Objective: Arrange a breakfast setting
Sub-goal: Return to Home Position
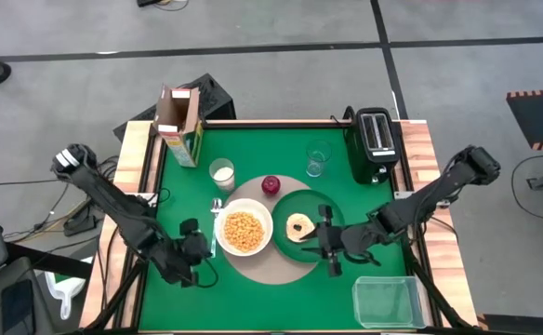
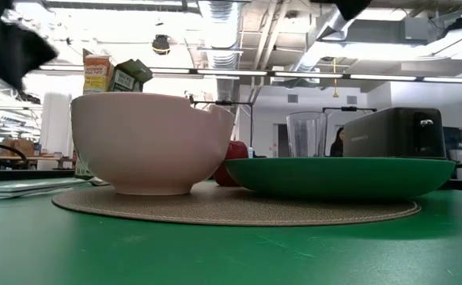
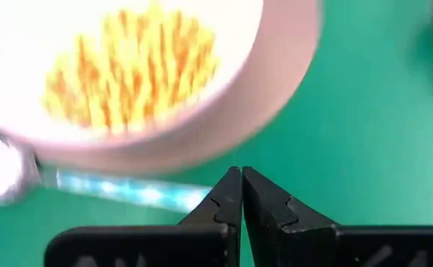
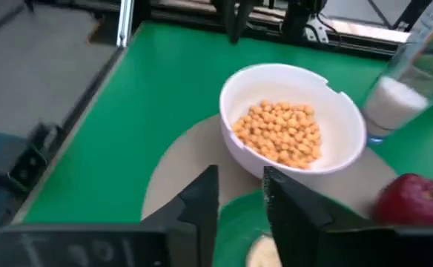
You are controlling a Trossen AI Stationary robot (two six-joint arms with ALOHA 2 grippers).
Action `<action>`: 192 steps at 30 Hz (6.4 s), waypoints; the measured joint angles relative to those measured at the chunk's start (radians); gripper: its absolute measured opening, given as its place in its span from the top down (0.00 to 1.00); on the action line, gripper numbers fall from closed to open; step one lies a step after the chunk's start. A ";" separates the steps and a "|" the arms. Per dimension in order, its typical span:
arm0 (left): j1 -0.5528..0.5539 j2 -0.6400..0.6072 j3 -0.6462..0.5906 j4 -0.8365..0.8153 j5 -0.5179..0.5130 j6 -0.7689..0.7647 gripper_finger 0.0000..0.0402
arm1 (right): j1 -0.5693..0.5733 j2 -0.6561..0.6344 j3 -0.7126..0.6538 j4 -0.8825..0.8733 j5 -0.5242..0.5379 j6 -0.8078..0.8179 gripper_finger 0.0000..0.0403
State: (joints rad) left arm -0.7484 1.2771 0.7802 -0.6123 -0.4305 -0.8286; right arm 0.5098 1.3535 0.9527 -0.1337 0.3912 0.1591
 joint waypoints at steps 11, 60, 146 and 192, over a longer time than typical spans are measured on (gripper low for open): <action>0.141 -0.310 -0.142 0.365 -0.078 0.458 1.00 | -0.057 -0.246 -0.121 -0.033 -0.109 -0.092 0.93; 0.819 -1.157 -0.650 0.620 0.341 0.703 1.00 | -0.422 -1.352 -0.795 0.056 -0.339 0.020 0.91; 0.820 -1.273 -0.774 0.651 0.356 0.692 1.00 | -0.465 -1.345 -0.947 0.164 -0.341 0.044 0.90; 0.819 -1.257 -0.774 0.652 0.356 0.689 1.00 | -0.465 -1.346 -0.947 0.164 -0.341 0.044 0.90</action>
State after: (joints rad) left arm 0.0702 0.0196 0.0067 0.0394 -0.0746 -0.1395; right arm 0.0451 0.0078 0.0055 0.0306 0.0498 0.2031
